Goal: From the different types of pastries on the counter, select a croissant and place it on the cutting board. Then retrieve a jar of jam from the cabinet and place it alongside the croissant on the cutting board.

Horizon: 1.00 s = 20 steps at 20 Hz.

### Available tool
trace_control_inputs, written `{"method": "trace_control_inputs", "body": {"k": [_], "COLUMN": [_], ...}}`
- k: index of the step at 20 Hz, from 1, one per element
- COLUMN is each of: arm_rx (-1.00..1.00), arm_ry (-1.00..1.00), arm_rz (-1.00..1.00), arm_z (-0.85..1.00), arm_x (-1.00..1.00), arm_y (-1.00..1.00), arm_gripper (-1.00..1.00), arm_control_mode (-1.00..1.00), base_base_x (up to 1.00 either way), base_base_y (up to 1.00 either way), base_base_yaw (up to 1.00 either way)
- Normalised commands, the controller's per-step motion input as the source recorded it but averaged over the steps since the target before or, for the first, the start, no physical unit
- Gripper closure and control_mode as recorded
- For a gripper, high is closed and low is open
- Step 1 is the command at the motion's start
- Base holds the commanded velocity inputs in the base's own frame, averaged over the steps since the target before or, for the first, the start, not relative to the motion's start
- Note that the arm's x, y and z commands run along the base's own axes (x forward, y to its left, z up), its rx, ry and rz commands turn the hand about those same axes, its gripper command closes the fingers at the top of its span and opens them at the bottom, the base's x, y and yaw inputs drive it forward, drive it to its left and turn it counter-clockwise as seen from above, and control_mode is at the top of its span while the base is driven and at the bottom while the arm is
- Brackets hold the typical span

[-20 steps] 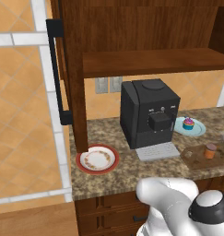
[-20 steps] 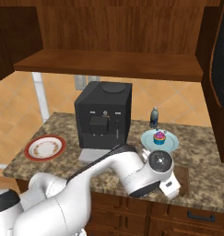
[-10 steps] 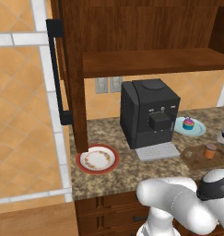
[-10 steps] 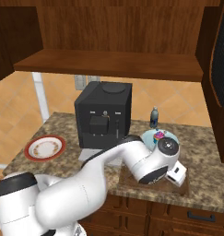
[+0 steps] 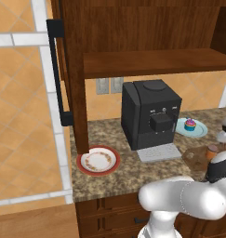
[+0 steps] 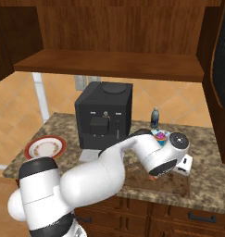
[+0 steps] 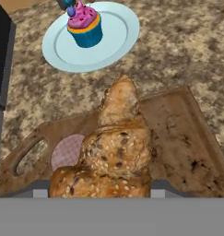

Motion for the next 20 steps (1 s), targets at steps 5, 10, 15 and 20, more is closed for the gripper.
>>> {"method": "trace_control_inputs", "body": {"k": [5,10,15,20], "arm_rx": [-0.02,-0.10,-0.09,-0.14], "arm_ry": [0.00,0.02,0.00,0.00], "arm_rz": [0.07,0.01,0.03,0.17], "arm_z": [-0.01,0.00,-0.09,0.00], "arm_x": [0.06,0.01,0.00,0.00], "arm_y": [-0.11,-0.46,-0.38,-0.14], "arm_gripper": [1.00,1.00,1.00,1.00], "arm_control_mode": [-1.00,-1.00,-1.00,-1.00], "base_base_x": [0.00,0.00,0.00,0.00], "base_base_y": [0.00,0.00,0.00,0.00], "base_base_yaw": [0.00,0.00,0.00,0.00]}}
